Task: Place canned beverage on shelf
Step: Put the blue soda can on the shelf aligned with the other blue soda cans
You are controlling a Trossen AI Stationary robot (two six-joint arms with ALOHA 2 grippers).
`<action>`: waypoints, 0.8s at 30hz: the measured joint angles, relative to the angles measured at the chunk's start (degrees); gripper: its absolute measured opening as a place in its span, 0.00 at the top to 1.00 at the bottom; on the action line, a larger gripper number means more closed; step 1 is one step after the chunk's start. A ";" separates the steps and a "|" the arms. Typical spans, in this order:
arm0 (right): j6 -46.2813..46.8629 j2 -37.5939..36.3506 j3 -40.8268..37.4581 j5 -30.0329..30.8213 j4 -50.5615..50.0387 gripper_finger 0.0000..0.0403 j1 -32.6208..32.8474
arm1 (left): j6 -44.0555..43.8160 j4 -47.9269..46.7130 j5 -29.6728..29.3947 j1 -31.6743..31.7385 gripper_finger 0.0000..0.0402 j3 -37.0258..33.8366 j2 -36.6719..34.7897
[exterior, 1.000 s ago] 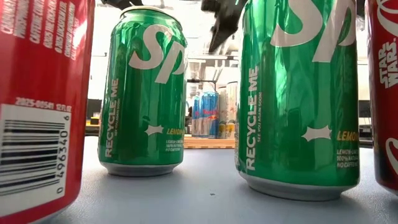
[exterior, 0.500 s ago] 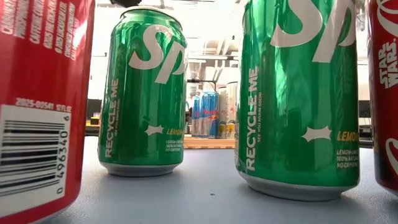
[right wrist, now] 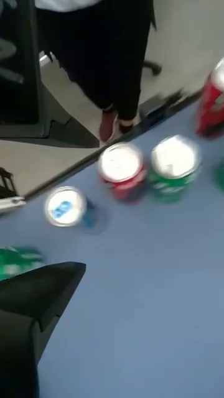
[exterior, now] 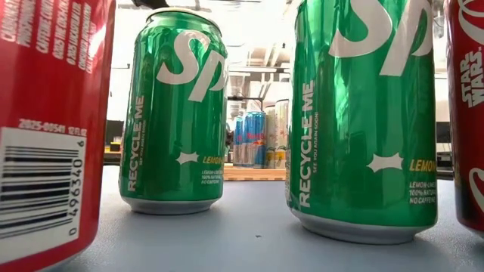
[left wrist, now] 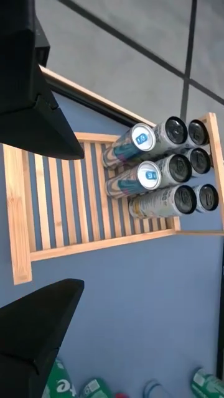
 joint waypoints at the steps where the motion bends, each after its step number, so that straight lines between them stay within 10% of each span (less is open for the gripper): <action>1: 2.89 -0.03 -1.34 -0.87 0.02 0.43 1.12 | -0.34 0.00 -0.02 0.00 0.21 0.00 0.00; 12: 24.22 -0.07 -8.47 1.16 0.75 0.43 13.24 | -0.95 0.83 -0.07 0.00 0.21 0.00 0.00; 24: 22.79 -0.04 -13.89 1.40 6.28 0.33 16.38 | -1.89 0.94 -0.19 0.00 0.21 0.00 0.02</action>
